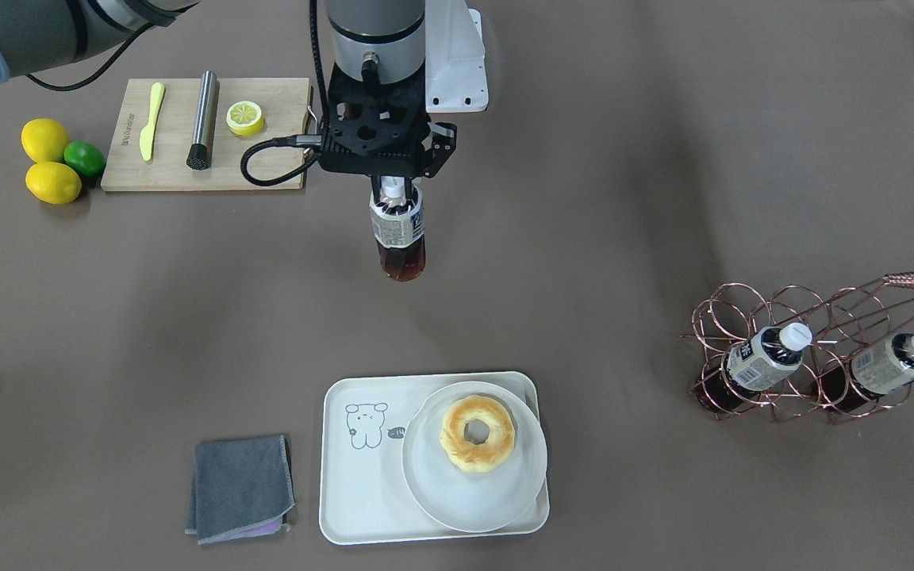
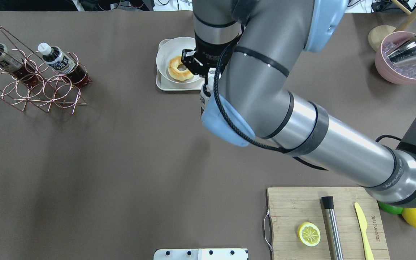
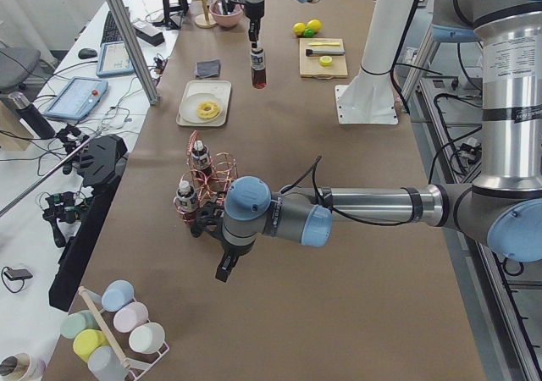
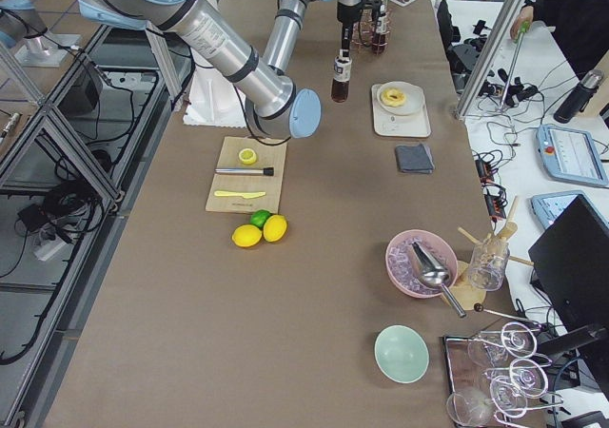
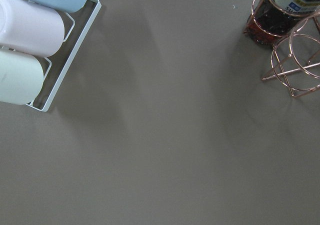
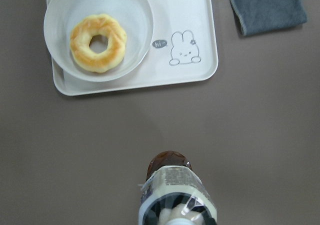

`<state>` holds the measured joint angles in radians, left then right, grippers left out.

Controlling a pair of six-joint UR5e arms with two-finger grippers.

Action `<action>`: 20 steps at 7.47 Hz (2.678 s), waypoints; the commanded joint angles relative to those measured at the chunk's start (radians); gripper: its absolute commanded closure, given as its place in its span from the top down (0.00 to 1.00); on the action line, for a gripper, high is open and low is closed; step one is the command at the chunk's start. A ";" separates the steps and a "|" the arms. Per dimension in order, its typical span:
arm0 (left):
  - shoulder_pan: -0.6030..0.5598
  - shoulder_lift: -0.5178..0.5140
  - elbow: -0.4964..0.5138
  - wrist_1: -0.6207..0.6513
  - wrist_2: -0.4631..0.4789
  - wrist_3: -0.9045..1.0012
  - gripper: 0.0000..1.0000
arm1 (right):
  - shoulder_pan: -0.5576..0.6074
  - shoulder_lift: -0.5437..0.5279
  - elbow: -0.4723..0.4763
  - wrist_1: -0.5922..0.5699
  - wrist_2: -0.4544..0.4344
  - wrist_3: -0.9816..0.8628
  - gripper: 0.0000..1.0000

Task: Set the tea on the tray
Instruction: 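Lift the bottle with the right gripper and carry it onto the white tray, then lower the bottle onto the tray beside the donut bowl and open the right gripper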

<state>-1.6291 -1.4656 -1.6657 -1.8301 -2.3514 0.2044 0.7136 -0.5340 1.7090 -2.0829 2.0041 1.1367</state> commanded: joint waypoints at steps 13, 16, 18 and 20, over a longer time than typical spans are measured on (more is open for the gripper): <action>0.008 -0.058 0.021 0.000 0.003 -0.002 0.98 | 0.211 0.138 -0.666 0.420 0.107 -0.204 0.00; 0.008 -0.056 0.021 0.000 0.003 -0.002 0.98 | 0.204 0.138 -0.675 0.443 0.073 -0.212 0.00; 0.008 -0.056 0.021 0.000 0.003 -0.002 0.98 | 0.195 0.140 -0.704 0.501 0.044 -0.209 0.00; 0.008 -0.058 0.020 0.000 0.003 -0.003 0.98 | 0.194 0.140 -0.710 0.511 0.042 -0.212 0.00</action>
<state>-1.6214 -1.5224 -1.6445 -1.8300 -2.3485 0.2024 0.9093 -0.3946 1.0070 -1.5864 2.0506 0.9271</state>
